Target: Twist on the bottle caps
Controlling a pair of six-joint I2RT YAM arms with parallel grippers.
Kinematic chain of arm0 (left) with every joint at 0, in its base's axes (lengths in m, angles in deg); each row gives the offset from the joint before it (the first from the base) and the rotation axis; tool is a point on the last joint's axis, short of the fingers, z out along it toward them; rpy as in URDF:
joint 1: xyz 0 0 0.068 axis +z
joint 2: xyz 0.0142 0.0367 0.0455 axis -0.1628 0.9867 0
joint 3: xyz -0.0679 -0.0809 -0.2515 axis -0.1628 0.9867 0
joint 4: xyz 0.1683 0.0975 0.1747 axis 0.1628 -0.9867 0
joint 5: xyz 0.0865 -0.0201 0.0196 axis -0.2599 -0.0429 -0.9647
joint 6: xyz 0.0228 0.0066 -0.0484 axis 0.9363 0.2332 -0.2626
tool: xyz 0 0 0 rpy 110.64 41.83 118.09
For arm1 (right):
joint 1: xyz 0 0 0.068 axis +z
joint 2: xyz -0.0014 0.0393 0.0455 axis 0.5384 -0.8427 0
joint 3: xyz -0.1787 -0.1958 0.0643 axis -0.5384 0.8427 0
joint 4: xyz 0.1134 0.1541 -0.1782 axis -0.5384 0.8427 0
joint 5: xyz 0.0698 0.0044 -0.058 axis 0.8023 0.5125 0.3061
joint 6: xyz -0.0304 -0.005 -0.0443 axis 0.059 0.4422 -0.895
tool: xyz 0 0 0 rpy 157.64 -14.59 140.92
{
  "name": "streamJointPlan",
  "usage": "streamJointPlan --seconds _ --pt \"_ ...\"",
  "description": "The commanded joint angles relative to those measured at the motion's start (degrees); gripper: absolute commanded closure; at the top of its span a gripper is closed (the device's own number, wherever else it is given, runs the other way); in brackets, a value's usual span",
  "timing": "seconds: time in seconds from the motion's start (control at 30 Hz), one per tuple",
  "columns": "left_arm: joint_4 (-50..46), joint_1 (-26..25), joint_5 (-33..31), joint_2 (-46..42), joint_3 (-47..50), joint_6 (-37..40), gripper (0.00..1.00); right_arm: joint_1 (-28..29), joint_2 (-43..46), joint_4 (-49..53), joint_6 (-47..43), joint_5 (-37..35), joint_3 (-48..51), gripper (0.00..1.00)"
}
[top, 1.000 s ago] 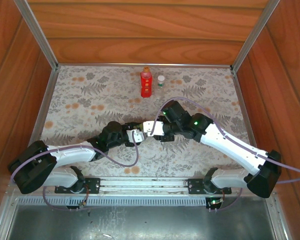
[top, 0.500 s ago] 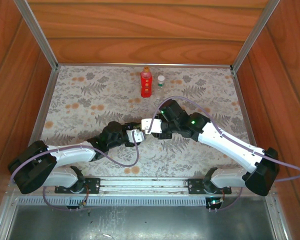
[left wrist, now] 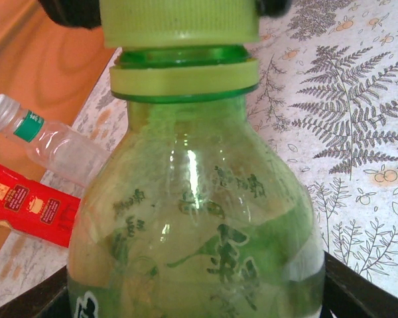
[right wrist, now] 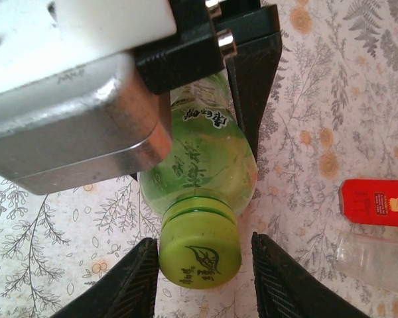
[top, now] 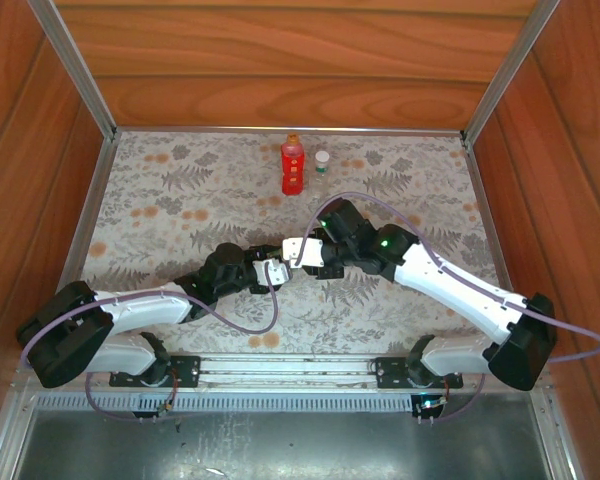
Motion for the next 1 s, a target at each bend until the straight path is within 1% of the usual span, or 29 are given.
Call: streamJointPlan --seconds 0.0,0.07,0.13,0.2,0.27,0.33,0.4,0.5,0.53,0.63,0.7,0.77,0.83,0.9,0.97 --pt "-3.55 -0.55 1.02 -0.35 -0.31 -0.02 0.35 -0.44 -0.71 1.56 -0.45 1.95 -1.21 0.59" --pt "-3.56 -0.48 0.88 -0.32 -0.38 -0.06 0.35 -0.53 -0.82 1.83 -0.20 2.05 -1.23 0.61" --pt "-3.56 -0.47 0.73 -0.61 -0.39 -0.23 0.35 -0.70 -0.79 1.57 0.73 1.91 -1.23 0.68" --pt "-3.58 -0.49 0.69 -1.15 -0.34 -0.51 0.35 -0.79 -0.75 1.54 2.35 2.21 -1.37 0.73" --pt "-3.55 -0.47 0.50 -1.56 -0.32 -0.60 0.35 -0.86 -0.37 1.06 4.89 3.27 -1.12 0.77" --pt "-3.55 -0.44 -0.15 -1.44 -0.43 -0.62 0.36 -0.89 0.36 -0.86 10.27 3.87 -0.26 0.82" --pt "-3.56 -0.49 -0.49 -1.18 -0.63 -0.49 0.35 -0.95 1.20 -4.10 19.35 2.78 0.74 0.85" --pt "-3.61 -0.49 -0.86 -0.76 -1.08 -0.64 0.36 -0.90 1.80 -8.47 40.88 -2.82 1.35 0.93" --pt "-3.55 -0.47 -1.04 -0.60 -1.21 -0.78 0.35 -0.89 1.70 -8.48 47.03 -2.61 1.30 0.95" --pt "-3.59 -0.48 -1.22 -0.55 -1.49 -0.71 0.36 -0.92 1.29 -8.14 64.29 1.92 1.35 1.00" --pt "-3.60 -0.51 -1.10 -0.52 -1.48 -0.56 0.35 -1.18 0.41 -5.94 74.67 2.94 0.90 1.00" --pt "-3.55 -0.48 -1.21 -0.48 -1.56 -0.39 0.35 -1.25 -0.97 -1.92 80.67 4.32 -0.70 0.98" --pt "-3.55 -0.51 -1.23 -0.15 -1.59 -0.25 0.36 -1.36 -1.67 0.82 81.29 5.04 -2.21 0.92" --pt "-3.54 -0.54 -1.27 0.05 -1.60 -0.16 0.35 -1.64 -1.16 1.67 78.64 3.95 -2.61 0.85" --pt "-3.55 -0.49 -1.27 -0.25 -1.46 -0.46 0.35 -1.67 0.67 0.54 71.27 2.72 -1.80 0.69"
